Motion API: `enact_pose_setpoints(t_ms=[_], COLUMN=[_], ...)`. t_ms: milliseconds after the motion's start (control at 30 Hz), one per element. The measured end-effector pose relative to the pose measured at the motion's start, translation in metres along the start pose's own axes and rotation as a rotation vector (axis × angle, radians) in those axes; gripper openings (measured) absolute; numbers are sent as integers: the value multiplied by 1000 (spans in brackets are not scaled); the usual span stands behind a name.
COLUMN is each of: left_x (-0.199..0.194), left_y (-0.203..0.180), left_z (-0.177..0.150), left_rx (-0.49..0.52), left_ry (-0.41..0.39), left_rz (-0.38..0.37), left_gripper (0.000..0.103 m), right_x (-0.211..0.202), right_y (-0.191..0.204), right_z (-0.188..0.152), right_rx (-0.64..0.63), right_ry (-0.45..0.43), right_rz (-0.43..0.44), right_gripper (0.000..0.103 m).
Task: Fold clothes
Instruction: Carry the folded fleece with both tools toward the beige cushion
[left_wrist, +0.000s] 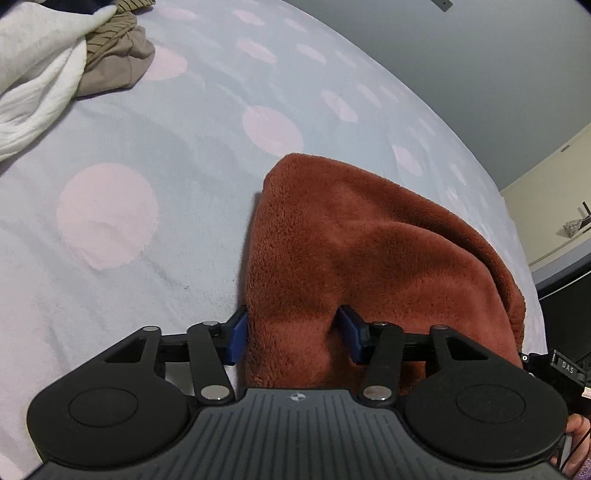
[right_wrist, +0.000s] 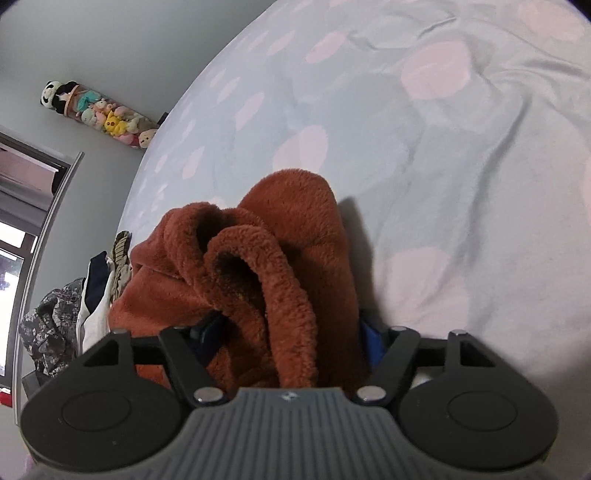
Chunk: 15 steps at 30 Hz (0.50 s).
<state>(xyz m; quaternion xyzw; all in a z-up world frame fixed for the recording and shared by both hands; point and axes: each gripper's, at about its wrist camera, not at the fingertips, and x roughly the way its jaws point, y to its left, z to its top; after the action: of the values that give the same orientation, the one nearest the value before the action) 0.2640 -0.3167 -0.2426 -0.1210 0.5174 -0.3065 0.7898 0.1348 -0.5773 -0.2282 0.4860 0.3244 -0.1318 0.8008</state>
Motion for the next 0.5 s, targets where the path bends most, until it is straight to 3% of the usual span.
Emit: enact_pose_setpoints(t_ms=[133, 267, 400, 500], left_x=[-1, -9, -25, -41], left_y=[-6, -13, -22, -29], left_z=[-1, -2, -6, -5], left_rx=[41, 75, 108, 101], left_ry=[-7, -36, -99, -150], left_rz=[-7, 2, -6, -64], left_gripper=[31, 19, 16, 14], right_x=[-3, -10, -24, -43], right_y=[1, 6, 14, 28], right_z=[-1, -5, -9, -15], right_rx=[-5, -20, -41, -80], right_ry=[-10, -38, -75, -113], right_rz=[39, 57, 75, 96], right_gripper=[55, 48, 43, 42])
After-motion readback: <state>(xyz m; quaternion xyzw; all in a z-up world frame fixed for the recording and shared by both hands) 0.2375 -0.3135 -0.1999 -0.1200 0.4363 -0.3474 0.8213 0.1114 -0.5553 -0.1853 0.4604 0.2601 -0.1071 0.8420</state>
